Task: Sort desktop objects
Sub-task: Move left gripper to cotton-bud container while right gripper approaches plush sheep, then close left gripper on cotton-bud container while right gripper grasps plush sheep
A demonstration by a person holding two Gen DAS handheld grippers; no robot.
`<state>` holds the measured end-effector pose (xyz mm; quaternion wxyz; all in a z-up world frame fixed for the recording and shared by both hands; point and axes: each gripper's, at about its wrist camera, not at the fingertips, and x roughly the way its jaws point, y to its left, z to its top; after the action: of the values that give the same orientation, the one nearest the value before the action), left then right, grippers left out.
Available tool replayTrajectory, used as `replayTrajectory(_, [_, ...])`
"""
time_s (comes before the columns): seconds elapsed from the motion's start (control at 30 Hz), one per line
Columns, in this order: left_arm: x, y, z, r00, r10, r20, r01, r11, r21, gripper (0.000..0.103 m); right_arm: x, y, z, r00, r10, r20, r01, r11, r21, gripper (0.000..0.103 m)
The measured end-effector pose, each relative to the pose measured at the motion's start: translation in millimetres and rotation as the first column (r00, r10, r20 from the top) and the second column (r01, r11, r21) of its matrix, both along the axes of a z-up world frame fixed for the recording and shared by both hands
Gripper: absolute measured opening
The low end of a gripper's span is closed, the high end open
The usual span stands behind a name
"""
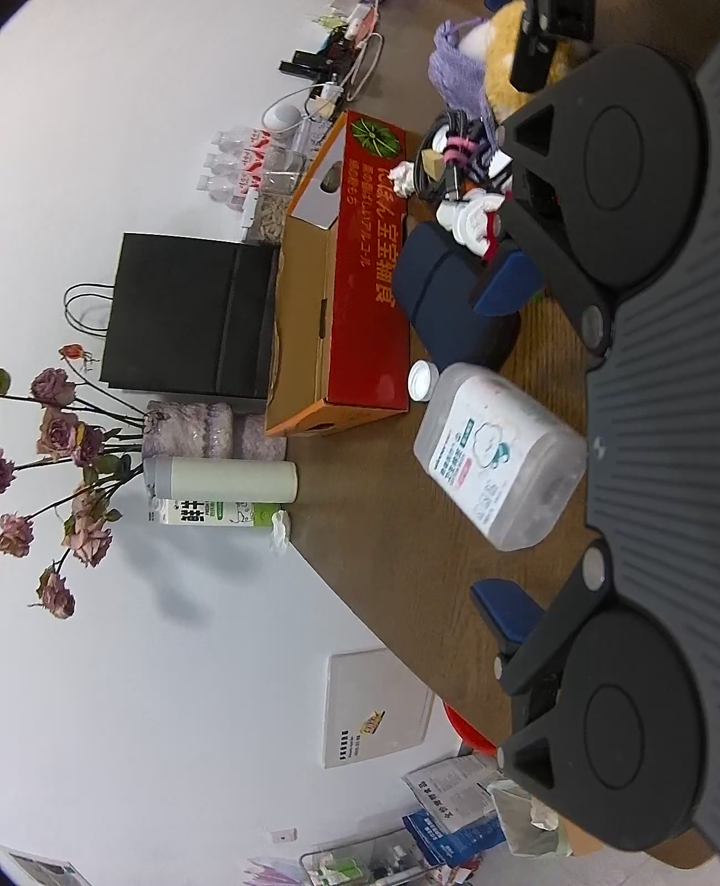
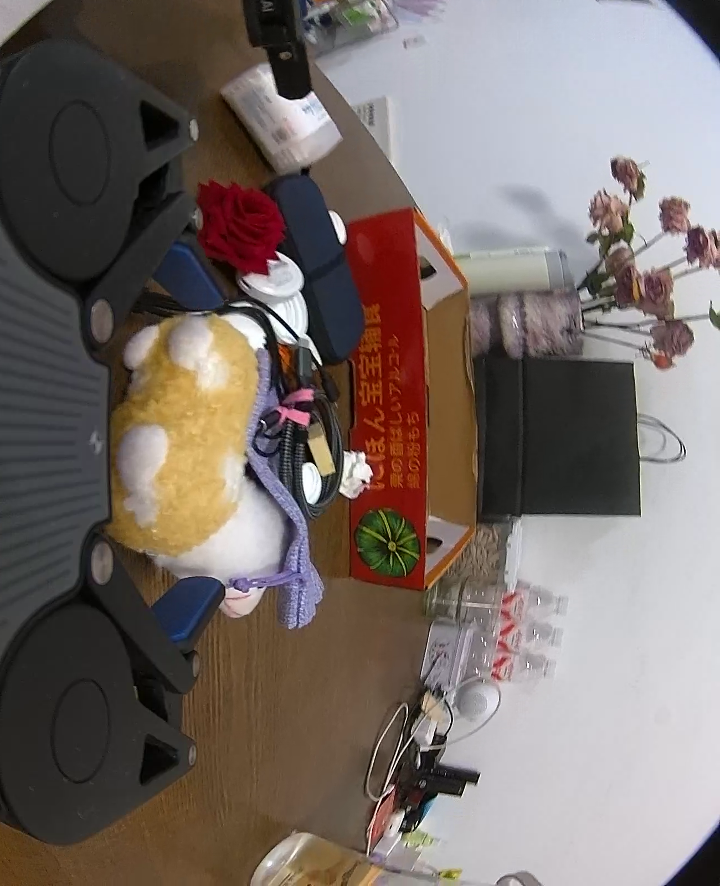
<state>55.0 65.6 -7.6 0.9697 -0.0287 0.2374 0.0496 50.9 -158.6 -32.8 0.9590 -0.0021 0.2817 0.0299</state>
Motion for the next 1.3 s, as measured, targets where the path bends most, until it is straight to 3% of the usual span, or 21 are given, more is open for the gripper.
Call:
replayTrajectory(0.4, [41, 0, -16, 0.998, -0.022, -0.064, 0.026, 0.998, 0.056, 0.103, 18, 11, -13, 0.999, -0.041, -0.008, 0.040, 0.995, -0.088, 0.103])
replayTrajectory(0.73, [57, -8, -30, 0.991, 0.010, -0.134, -0.001, 0.998, 0.066, 0.103, 23, -16, -19, 0.998, 0.062, 0.000, -0.062, 0.994, -0.086, 0.103])
replayTrajectory(0.97, [46, -10, -28, 0.991, 0.058, -0.122, -0.056, 0.998, 0.023, 0.084, 31, -50, -15, 0.977, 0.210, -0.025, -0.212, 0.974, -0.084, 0.103])
replayTrajectory(1.07, [39, -15, -27, 0.990, 0.083, -0.118, -0.081, 0.996, 0.022, 0.080, 32, -60, -13, 0.984, 0.172, -0.035, -0.175, 0.982, -0.067, 0.103])
replayTrajectory(1.13, [35, -19, -26, 0.989, 0.090, -0.121, -0.089, 0.996, 0.018, 0.081, 29, -62, -12, 0.991, 0.129, -0.022, -0.130, 0.991, -0.042, 0.103])
replayTrajectory(1.3, [37, -29, -22, 0.989, 0.097, -0.108, -0.091, 0.994, 0.060, 0.099, 27, -53, -18, 0.999, 0.041, -0.005, -0.041, 0.999, -0.032, 0.103])
